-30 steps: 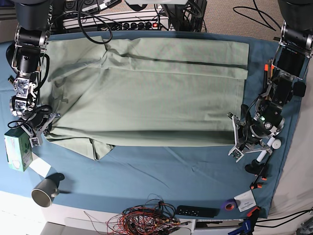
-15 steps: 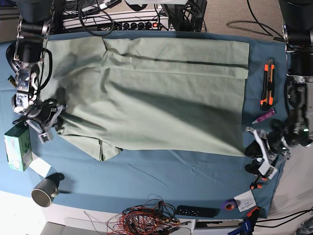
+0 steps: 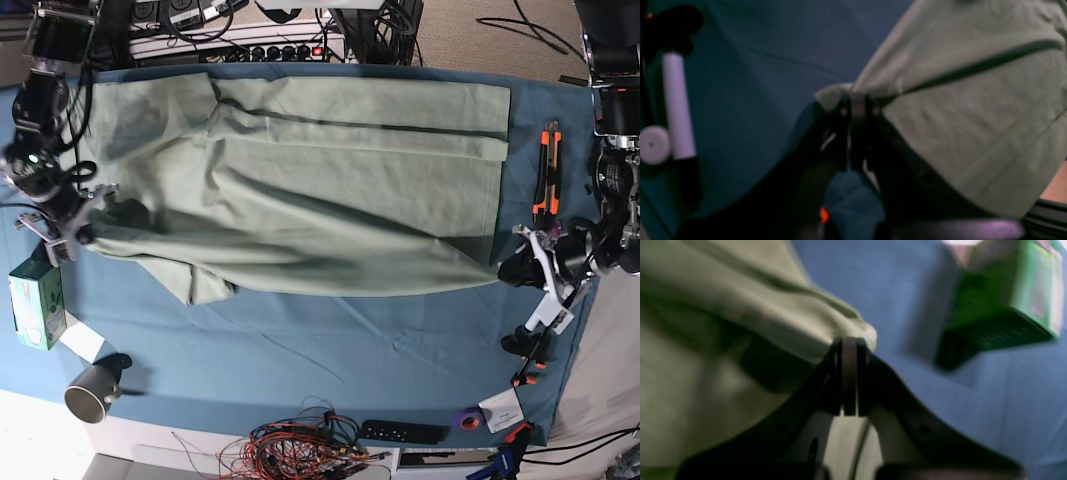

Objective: Fold the T-shirt properly
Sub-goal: 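Lift the hem with both grippers and carry it toward the collar, then lay the hem down over the shirt body and open both grippers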

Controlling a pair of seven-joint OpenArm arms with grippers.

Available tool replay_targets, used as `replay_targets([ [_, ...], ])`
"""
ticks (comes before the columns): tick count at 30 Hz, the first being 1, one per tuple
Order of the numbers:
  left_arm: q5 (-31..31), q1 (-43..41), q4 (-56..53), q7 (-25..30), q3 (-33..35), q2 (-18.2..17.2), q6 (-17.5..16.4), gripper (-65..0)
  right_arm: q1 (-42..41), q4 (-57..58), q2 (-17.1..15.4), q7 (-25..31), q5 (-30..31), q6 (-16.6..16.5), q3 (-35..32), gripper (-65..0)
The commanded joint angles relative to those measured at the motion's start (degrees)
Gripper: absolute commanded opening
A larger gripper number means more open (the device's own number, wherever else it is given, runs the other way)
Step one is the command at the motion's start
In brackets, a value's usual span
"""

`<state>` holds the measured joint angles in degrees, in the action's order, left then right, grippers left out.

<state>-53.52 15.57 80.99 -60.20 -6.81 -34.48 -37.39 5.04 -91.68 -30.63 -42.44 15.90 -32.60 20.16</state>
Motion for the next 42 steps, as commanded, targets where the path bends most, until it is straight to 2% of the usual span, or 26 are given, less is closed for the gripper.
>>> replay_targets([
  [1, -1.38, 1.29, 0.9, 1.31, -0.61, -1.4, -0.22, -65.0, 0.44, -1.77, -1.4, 0.74, 1.42, 0.2, 2.43, -65.0],
  [8, -0.5, 1.49, 0.92, 3.13, -0.61, -1.4, -0.17, -65.0, 6.54, -4.76, -1.27, 0.66, 7.08, -1.07, 13.99, -65.0],
  [11, -0.55, 1.38, 0.92, 1.95, -0.61, -1.42, -0.2, -65.0, 7.45, -4.74, -1.25, 0.5, 8.74, -1.44, 16.96, -65.0],
  [14, -0.74, 1.38, 0.92, 0.85, -0.61, -1.42, -0.2, -65.0, 7.65, -4.74, -1.25, -0.63, 10.73, -3.23, 18.69, -65.0],
  [17, -1.92, 1.38, 0.92, -1.95, -0.61, -1.42, -0.2, -65.0, 7.65, -4.76, -1.22, -2.78, 13.62, -4.46, 18.95, -65.0],
  [21, -6.78, 0.42, 0.92, -6.58, -0.61, -1.64, -0.22, -65.0, 7.67, -4.74, 0.02, -5.57, 15.43, -5.31, 18.95, -65.0],
  [29, -7.69, -3.37, 0.94, -7.17, -0.61, -2.56, -0.22, -65.0, 8.28, -4.76, 3.52, -9.14, 18.18, -5.31, 18.95, -65.0],
  [38, -8.26, -5.27, 0.94, -7.98, -0.61, -2.54, -0.22, -65.0, 13.27, -4.74, 3.45, -9.81, 18.03, -5.31, 18.97, -65.0],
  [42, -8.17, -5.27, 0.94, -8.07, -0.61, -2.54, -0.22, -65.0, 13.38, -4.74, 3.32, -9.66, 15.96, -5.29, 18.97, -65.0],
])
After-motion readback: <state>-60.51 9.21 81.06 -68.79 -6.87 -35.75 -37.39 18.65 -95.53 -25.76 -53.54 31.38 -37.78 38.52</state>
